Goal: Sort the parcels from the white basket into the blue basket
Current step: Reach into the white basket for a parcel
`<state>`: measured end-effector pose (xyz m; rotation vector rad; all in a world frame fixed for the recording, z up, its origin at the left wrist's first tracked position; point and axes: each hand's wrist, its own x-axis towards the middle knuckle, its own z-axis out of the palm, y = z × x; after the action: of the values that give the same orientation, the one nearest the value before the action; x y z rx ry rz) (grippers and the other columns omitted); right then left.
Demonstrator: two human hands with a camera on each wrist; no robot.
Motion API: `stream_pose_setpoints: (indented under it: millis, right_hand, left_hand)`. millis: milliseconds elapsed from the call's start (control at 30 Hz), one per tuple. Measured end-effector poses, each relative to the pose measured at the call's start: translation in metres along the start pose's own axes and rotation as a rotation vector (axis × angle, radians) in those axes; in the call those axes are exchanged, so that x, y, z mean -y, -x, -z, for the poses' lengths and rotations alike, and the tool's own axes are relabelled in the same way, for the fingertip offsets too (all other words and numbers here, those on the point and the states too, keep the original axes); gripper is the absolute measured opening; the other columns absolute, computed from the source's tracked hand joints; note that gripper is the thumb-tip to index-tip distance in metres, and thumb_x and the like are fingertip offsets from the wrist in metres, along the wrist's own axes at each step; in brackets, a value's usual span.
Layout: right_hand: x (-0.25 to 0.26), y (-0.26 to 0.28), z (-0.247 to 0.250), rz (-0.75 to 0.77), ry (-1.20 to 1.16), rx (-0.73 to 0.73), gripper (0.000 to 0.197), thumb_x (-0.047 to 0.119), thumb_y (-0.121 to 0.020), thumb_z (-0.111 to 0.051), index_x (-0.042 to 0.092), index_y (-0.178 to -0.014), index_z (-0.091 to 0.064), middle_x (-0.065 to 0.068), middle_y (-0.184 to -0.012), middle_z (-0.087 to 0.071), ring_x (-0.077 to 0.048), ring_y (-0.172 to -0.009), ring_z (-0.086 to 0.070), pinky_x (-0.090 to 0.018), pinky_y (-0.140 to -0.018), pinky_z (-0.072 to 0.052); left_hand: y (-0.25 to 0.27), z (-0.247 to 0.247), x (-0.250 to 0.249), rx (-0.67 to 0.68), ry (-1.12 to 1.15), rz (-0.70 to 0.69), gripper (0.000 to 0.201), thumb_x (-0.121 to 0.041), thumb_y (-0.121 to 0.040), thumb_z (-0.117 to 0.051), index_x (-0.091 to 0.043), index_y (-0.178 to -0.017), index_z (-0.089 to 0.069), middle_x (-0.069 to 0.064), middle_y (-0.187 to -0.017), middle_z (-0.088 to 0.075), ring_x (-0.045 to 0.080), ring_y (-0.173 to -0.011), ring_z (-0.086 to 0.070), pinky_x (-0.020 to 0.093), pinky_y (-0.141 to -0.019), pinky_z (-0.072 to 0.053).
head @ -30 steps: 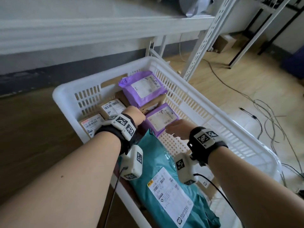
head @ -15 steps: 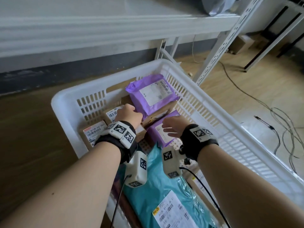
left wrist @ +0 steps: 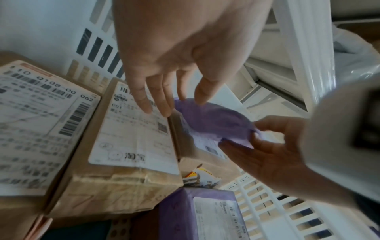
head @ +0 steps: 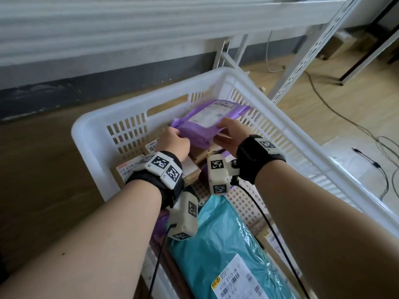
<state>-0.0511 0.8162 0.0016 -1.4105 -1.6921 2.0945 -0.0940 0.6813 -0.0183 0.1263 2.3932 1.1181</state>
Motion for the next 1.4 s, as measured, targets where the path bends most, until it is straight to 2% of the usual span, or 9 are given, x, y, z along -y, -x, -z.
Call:
stream_pose_setpoints:
  millis: [167,300,433,533,700,833,1000,1200,1400]
  right_hand:
    - [0.012,0.040,0.036,0.089,-0.057,-0.018,0.018,-0.003,-0.081,-0.045,0.009,-0.068,-0.048,-0.004,-0.052,-0.048,-0.014,-0.039,-0.052,-0.022,-0.048,-0.047]
    - [0.014,0.085,0.067,0.130,-0.059,-0.010,0.011,0.002,-0.068,-0.051,0.009,-0.064,-0.043,-0.006,-0.062,-0.034,-0.015,-0.039,-0.039,-0.019,-0.042,-0.033]
    - [0.011,0.128,0.087,0.148,-0.040,0.061,0.047,0.011,-0.042,-0.061,0.012,-0.087,-0.048,-0.011,-0.077,-0.033,-0.026,-0.063,-0.033,-0.031,-0.058,-0.029]
    - [0.008,0.163,0.105,0.201,-0.039,0.052,0.024,0.009,-0.054,-0.055,0.013,-0.073,-0.043,-0.006,-0.067,-0.032,-0.019,-0.057,-0.032,-0.029,-0.055,-0.027]
    - [-0.003,0.200,0.140,0.267,-0.057,0.069,0.019,0.004,-0.058,-0.053,0.015,-0.070,-0.044,-0.005,-0.065,-0.044,-0.015,-0.048,-0.045,-0.022,-0.047,-0.039]
    - [-0.018,0.215,0.157,0.263,-0.089,0.122,0.032,0.010,-0.069,-0.060,0.010,-0.101,-0.057,-0.015,-0.092,-0.061,-0.025,-0.070,-0.055,-0.028,-0.061,-0.048]
    - [-0.023,0.218,0.166,0.242,-0.077,0.073,0.009,0.002,-0.086,-0.052,0.006,-0.093,-0.054,-0.017,-0.092,-0.061,-0.023,-0.069,-0.060,-0.025,-0.056,-0.054]
    - [-0.023,0.218,0.164,0.237,-0.110,0.030,0.013,0.001,-0.085,-0.051,0.004,-0.096,-0.058,-0.017,-0.090,-0.065,-0.024,-0.069,-0.062,-0.027,-0.058,-0.055]
    - [-0.023,0.213,0.159,0.216,-0.093,0.003,0.007,0.001,-0.086,-0.052,0.005,-0.088,-0.057,-0.013,-0.082,-0.063,-0.022,-0.064,-0.061,-0.026,-0.055,-0.053]
  left_hand:
    - [0.022,0.026,-0.012,-0.151,0.118,0.051,0.044,-0.031,-0.097,-0.042,-0.008,-0.134,-0.042,0.014,-0.132,-0.052,0.031,-0.120,-0.051,0.036,-0.097,-0.039]
    - [0.056,0.030,-0.026,0.022,0.309,-0.003,0.035,-0.036,-0.097,-0.040,-0.012,-0.076,-0.055,0.009,-0.078,-0.053,0.022,-0.075,-0.056,0.029,-0.070,-0.042]
    - [0.101,0.026,-0.042,0.205,0.446,0.021,0.057,-0.055,-0.087,-0.050,-0.011,-0.122,-0.055,0.007,-0.125,-0.057,0.025,-0.112,-0.054,0.037,-0.100,-0.042]
    - [0.134,0.029,-0.063,0.195,0.432,-0.073,0.022,-0.034,-0.094,-0.051,-0.014,-0.089,-0.058,0.008,-0.100,-0.058,0.022,-0.097,-0.054,0.036,-0.092,-0.043]
    - [0.176,0.031,-0.084,0.200,0.515,-0.176,0.008,-0.010,-0.086,-0.052,-0.010,-0.084,-0.060,0.012,-0.085,-0.064,0.031,-0.084,-0.064,0.042,-0.081,-0.052]
    - [0.193,0.022,-0.081,0.231,0.553,-0.162,0.024,0.000,-0.093,-0.043,-0.012,-0.081,-0.059,0.006,-0.080,-0.062,0.025,-0.084,-0.060,0.036,-0.081,-0.050]
    - [0.206,0.009,-0.082,0.258,0.596,-0.128,0.026,-0.002,-0.096,-0.043,-0.014,-0.075,-0.053,0.002,-0.072,-0.056,0.018,-0.070,-0.056,0.025,-0.061,-0.046]
    - [0.204,0.009,-0.086,0.280,0.612,-0.096,0.022,-0.002,-0.095,-0.045,-0.012,-0.079,-0.056,0.005,-0.079,-0.059,0.026,-0.090,-0.058,0.041,-0.096,-0.046]
    - [0.195,0.010,-0.082,0.310,0.660,-0.080,0.015,-0.003,-0.095,-0.044,-0.006,-0.099,-0.058,0.008,-0.085,-0.061,0.029,-0.101,-0.058,0.046,-0.102,-0.044]
